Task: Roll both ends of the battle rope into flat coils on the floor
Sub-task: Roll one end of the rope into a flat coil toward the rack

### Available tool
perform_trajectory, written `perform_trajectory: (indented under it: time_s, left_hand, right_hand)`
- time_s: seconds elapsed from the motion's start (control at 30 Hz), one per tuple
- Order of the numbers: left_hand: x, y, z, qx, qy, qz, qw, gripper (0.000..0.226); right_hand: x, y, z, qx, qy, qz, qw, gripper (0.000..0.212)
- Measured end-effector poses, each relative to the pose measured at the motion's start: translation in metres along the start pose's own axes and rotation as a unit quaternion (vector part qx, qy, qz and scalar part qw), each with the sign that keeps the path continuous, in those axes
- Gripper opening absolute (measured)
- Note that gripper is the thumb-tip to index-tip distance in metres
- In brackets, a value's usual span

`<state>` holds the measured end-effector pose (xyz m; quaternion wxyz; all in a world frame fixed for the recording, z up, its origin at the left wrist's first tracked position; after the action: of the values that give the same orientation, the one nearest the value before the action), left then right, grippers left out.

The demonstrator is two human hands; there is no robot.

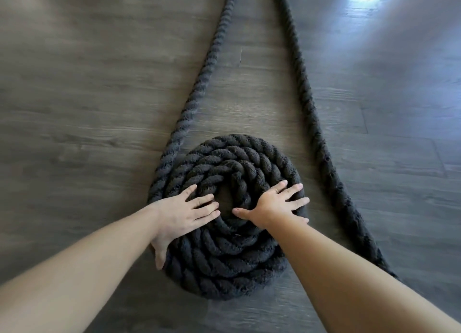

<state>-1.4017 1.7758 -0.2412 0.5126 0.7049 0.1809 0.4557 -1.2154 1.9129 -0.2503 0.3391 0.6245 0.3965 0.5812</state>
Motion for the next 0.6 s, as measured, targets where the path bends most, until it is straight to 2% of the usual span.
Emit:
perform_trajectory:
  time_s: [0.43, 0.6]
  left_hand:
    - [0.006, -0.014, -0.012, 0.024, 0.055, 0.029, 0.998, 0.165]
    - [0.015, -0.021, -0.013, 0.051, 0.098, 0.047, 0.993, 0.165]
  right_hand:
    - [0.056, -0.030, -0.042, 0.017, 0.131, -0.008, 0.991, 0.167]
    - [0.079, -0.034, -0.063, 0.028, 0.160, 0.007, 0.987, 0.157]
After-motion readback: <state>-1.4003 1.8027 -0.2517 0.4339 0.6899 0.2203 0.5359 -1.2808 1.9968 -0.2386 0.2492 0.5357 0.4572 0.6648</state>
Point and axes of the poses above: each hand's wrist, its own y-axis away from the middle knuckle, its own x-axis out of the back of the hand, z = x × y, the point moved 2 cm from there along -y, towards the middle knuckle, and after that the axes turned 15 degrees about -z, right-handed, at the moved point
